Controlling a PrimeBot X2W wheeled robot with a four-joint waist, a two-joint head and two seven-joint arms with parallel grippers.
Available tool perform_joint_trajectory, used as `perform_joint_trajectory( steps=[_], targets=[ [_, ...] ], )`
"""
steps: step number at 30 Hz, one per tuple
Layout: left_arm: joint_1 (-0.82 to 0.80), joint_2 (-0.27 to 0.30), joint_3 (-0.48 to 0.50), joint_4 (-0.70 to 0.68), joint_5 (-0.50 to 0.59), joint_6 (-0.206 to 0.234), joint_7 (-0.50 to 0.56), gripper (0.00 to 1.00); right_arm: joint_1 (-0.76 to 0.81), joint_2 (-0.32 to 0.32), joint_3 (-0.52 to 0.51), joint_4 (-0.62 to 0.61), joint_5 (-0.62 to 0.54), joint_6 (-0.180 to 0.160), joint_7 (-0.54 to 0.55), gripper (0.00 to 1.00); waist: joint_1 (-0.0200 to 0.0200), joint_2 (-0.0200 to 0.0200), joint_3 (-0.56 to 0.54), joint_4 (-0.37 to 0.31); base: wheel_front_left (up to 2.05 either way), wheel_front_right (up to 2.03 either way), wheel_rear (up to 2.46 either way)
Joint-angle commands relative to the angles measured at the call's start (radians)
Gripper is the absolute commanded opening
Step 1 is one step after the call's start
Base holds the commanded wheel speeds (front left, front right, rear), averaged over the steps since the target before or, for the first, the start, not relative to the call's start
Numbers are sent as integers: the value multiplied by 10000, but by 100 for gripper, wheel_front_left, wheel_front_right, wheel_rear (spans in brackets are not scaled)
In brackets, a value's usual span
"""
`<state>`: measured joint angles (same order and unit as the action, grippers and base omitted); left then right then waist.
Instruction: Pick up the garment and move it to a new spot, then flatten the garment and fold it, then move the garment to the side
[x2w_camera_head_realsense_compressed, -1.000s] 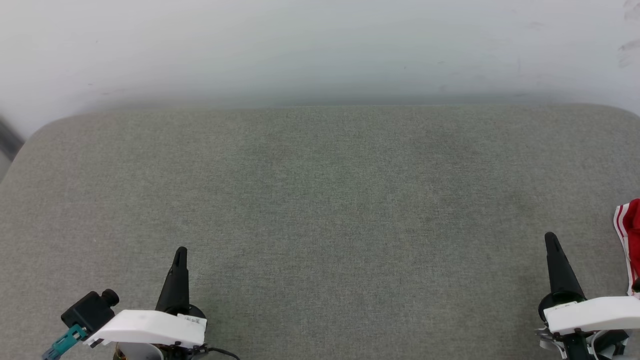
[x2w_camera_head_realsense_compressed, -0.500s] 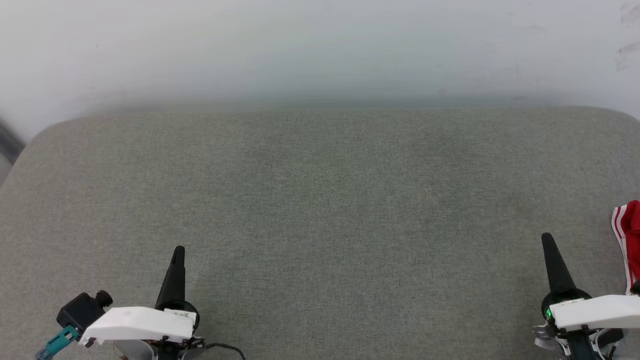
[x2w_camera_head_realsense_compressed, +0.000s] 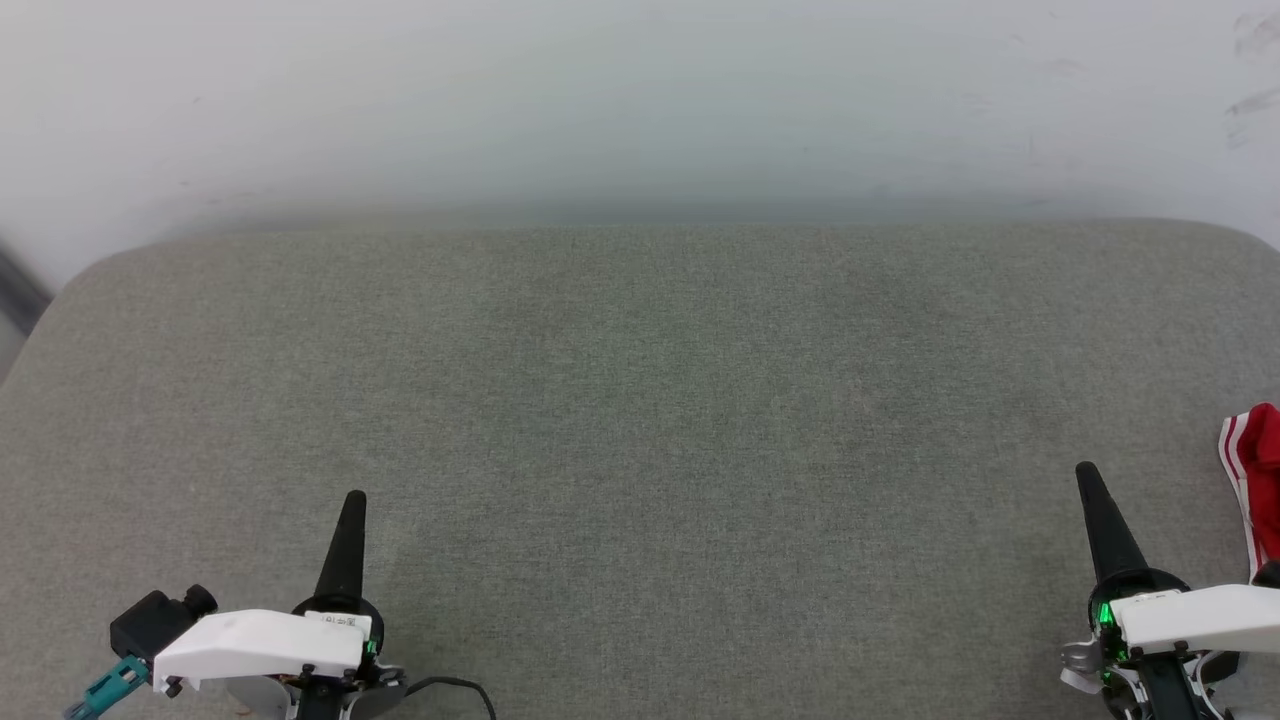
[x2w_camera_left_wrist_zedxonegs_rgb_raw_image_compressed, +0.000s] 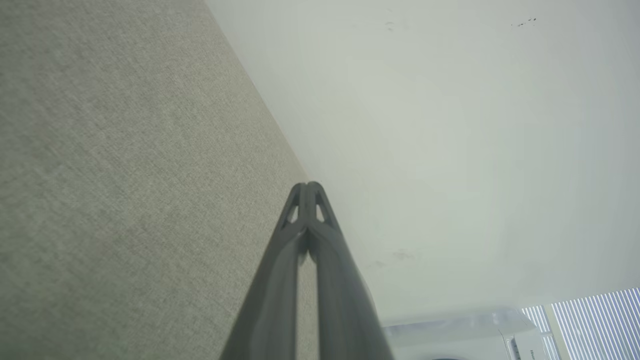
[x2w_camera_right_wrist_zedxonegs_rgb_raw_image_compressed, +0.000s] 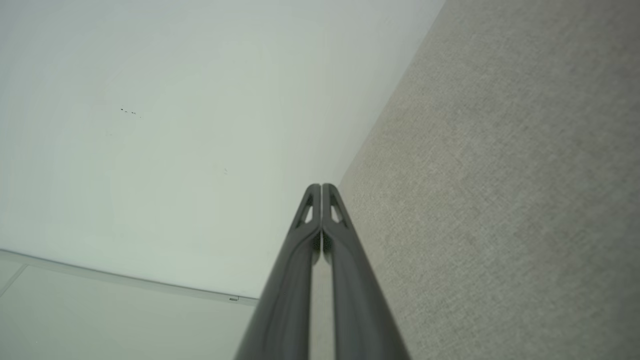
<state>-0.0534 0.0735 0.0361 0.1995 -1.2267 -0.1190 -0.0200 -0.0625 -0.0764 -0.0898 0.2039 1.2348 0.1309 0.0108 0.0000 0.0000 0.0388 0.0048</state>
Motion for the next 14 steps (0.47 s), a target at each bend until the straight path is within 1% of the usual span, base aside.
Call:
perform_joint_trajectory(
  steps=[1, 14],
  targets=[
    [-247, 36, 49, -27, -243, -38, 62, 0, -226, 32, -38, -15, 252, -2, 71, 0, 0, 0, -10, -1, 0, 0, 0],
    [-368, 19, 209, 138, -1583, -72, 428, 0, -327, 101, -96, 129, 1493, -2, 398, 0, 0, 0, -114, -15, 0, 0, 0]
  ],
)
